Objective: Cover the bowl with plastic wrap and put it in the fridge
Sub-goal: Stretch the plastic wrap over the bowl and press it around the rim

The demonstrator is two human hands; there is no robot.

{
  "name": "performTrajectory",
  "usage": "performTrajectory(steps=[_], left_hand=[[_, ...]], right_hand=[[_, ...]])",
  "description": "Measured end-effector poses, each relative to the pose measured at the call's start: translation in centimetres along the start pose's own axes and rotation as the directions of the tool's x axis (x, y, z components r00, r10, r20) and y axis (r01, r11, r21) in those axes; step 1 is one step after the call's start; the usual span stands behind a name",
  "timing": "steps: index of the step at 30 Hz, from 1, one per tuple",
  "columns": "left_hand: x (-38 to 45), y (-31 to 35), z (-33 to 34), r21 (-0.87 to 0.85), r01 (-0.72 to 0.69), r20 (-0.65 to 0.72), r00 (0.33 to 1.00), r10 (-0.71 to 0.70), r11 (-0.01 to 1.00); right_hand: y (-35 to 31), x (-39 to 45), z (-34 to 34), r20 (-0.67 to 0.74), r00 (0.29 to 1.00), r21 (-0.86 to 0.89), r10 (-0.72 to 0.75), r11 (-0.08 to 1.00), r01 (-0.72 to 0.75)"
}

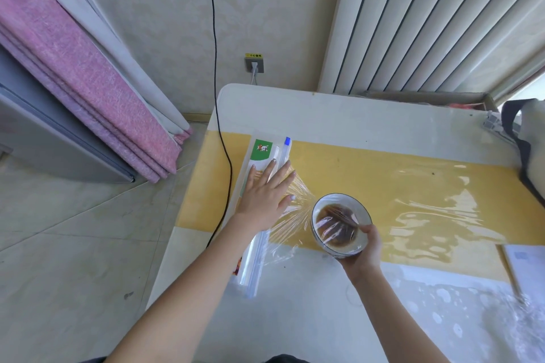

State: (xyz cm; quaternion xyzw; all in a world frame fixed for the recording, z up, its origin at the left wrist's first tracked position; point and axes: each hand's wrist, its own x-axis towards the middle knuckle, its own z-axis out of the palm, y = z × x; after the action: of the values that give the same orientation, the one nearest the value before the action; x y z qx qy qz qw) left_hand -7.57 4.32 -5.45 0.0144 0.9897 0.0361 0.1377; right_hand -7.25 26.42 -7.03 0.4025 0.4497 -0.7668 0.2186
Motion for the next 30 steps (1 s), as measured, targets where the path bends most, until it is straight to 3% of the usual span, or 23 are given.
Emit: performTrajectory(steps=[3,10,17,21,30], left_hand=[[0.2,-0.1,-0.2,-0.045,-0.013,-0.022,1.000,0.012,0.999],[3.4,-1.4,-2.7,-0.171,-0.097,-0.345,0.938,0.033,0.980],[8.7,-2.4,-4.3,-0.310,-0.063,-0.085,0.996,0.038,0.949],[8.4,-2.5,-3.5,-0.458,-0.053,-0.127,0.992,-0.006,0.888],[5.2,-2.5,-2.0,-0.254,-0.083,-0.158,0.986,0.043,0.963]], right_hand=[[-0.1,0.6,-0.5,0.004,1.000,-0.047,-0.013,0.999,0.013],[-0.2,1.2,0.1,-0.022,0.999,-0.104,-0.036,0.994,0.033],[-0.3,1.0,0.1,-0.030,0.999,-0.093,-0.039,0.995,0.036],[-0.2,1.2,0.2,-0.046,0.999,-0.093,-0.029,0.995,0.025],[0.1,1.4,0.0,-0.042,0.998,-0.093,-0.043,0.995,0.039]])
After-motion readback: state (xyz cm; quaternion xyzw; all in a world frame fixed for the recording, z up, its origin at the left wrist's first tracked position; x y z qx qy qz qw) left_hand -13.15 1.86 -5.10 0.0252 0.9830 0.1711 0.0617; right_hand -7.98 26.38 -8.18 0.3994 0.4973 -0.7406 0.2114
